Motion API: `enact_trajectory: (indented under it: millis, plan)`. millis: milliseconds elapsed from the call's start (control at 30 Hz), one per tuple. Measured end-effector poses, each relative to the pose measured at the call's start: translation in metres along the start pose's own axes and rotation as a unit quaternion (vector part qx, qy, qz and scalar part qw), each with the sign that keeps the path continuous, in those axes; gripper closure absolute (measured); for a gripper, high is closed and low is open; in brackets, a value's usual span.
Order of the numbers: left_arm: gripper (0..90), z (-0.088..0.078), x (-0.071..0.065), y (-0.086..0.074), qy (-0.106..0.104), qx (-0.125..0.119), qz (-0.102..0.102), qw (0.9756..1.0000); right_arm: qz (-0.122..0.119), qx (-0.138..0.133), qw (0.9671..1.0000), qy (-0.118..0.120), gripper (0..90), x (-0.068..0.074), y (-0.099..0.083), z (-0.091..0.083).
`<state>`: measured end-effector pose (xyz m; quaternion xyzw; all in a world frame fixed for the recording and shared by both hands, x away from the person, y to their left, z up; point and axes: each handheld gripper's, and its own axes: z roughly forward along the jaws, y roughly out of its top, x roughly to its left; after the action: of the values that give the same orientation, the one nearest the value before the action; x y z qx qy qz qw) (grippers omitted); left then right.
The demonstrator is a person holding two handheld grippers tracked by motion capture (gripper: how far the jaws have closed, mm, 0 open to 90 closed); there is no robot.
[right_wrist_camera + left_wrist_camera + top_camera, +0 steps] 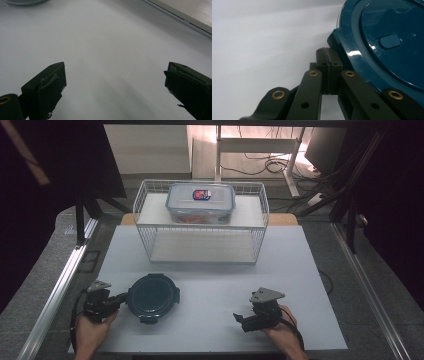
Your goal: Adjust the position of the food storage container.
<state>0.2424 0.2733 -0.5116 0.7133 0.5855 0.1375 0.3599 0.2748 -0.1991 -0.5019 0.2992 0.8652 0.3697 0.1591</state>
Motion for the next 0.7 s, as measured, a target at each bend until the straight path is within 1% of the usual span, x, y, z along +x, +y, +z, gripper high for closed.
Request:
enact_trajectory:
  millis: [133, 167, 200, 333, 467, 600, 700]
  plan:
    - [90.0, 0.005, -0.015, 0.003, -0.02, 0.005, 0.015, 0.9997, 0.0, 0.0, 1.0, -0.001, 3.4, -0.001, 0.0, 0.0]
    - [90.0, 0.007, -0.019, 0.003, -0.028, 0.007, 0.019, 0.9994, 0.0, 0.0, 1.0, -0.001, 3.4, -0.001, 0.0, 0.0]
    - [90.0, 0.008, -0.022, 0.003, -0.032, 0.007, 0.019, 0.9993, 0.001, 0.0, 1.0, -0.001, 3.4, -0.001, 0.0, 0.0]
    - [90.0, 0.012, -0.036, 0.006, -0.06, 0.006, 0.029, 0.9977, 0.0, -0.003, 1.0, -0.002, 3.4, -0.001, 0.0, -0.001]
    - [90.0, 0.019, -0.051, 0.01, -0.077, 0.008, 0.048, 0.9959, -0.001, -0.002, 1.0, -0.003, 3.4, -0.001, 0.0, -0.001]
    - [90.0, 0.025, -0.062, 0.013, -0.09, 0.01, 0.051, 0.9945, 0.0, -0.003, 1.0, -0.004, 3.5, -0.001, 0.0, -0.002]
    - [90.0, 0.029, -0.071, 0.015, -0.098, 0.011, 0.06, 0.9933, 0.003, -0.004, 1.0, -0.005, 3.4, -0.002, 0.0, -0.002]
